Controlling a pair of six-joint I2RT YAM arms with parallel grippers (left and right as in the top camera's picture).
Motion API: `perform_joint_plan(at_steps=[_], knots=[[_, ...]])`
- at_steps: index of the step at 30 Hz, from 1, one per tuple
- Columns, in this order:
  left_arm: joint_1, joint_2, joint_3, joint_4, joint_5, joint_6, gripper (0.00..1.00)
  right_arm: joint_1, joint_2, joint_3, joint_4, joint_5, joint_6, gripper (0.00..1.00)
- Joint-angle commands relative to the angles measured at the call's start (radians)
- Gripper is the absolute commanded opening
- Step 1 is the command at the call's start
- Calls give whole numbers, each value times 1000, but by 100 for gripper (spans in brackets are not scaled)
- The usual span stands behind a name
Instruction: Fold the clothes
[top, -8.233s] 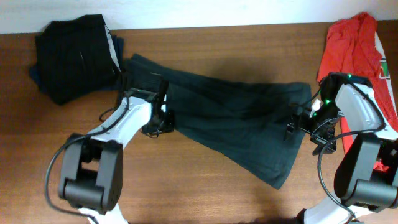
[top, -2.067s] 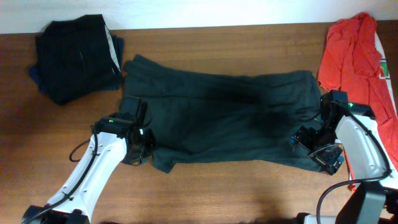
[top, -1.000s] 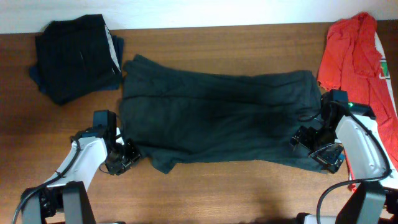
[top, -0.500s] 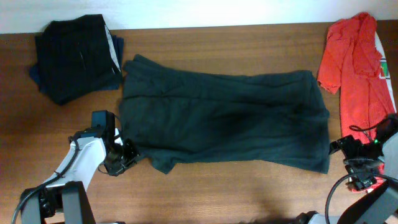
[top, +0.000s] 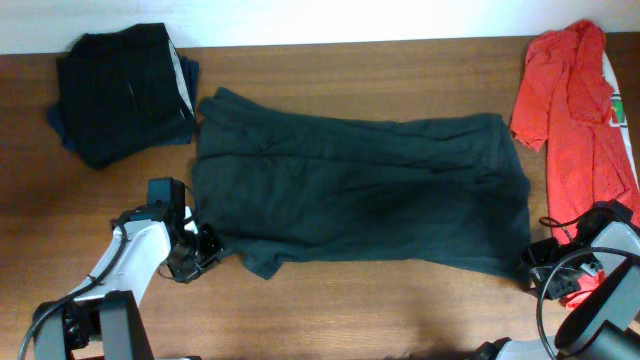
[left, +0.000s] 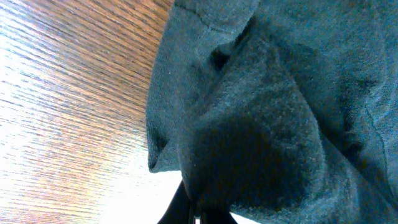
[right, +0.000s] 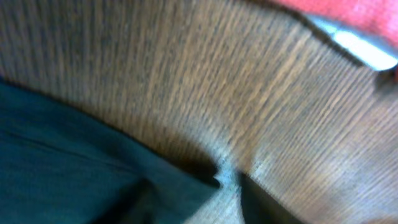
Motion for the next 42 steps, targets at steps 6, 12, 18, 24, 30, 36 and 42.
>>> perform_joint_plan(at_steps=[6, 12, 18, 24, 30, 36, 42], knots=[[-59, -70, 15, -102, 63, 36, 1, -5, 55, 53, -52, 2, -2, 4], [-83, -463, 146, -541, 39, -11, 1, -6, 10, 378, -488, 102, -24, 4], [-84, -557, 613, -914, -92, -28, 1, -6, -242, 404, -561, 116, -50, 4], [-84, -635, 621, -913, -124, -63, 1, -6, -272, 446, -563, 166, -64, 6], [-84, -589, 426, -905, -127, -63, 1, -6, -268, 554, -568, 160, -47, 8], [-84, -480, 359, -669, -170, -63, 1, 65, -263, 550, -563, 127, -89, 15], [-84, -366, 359, -672, -170, -62, 1, 142, -263, 294, -525, 115, -45, 44]])
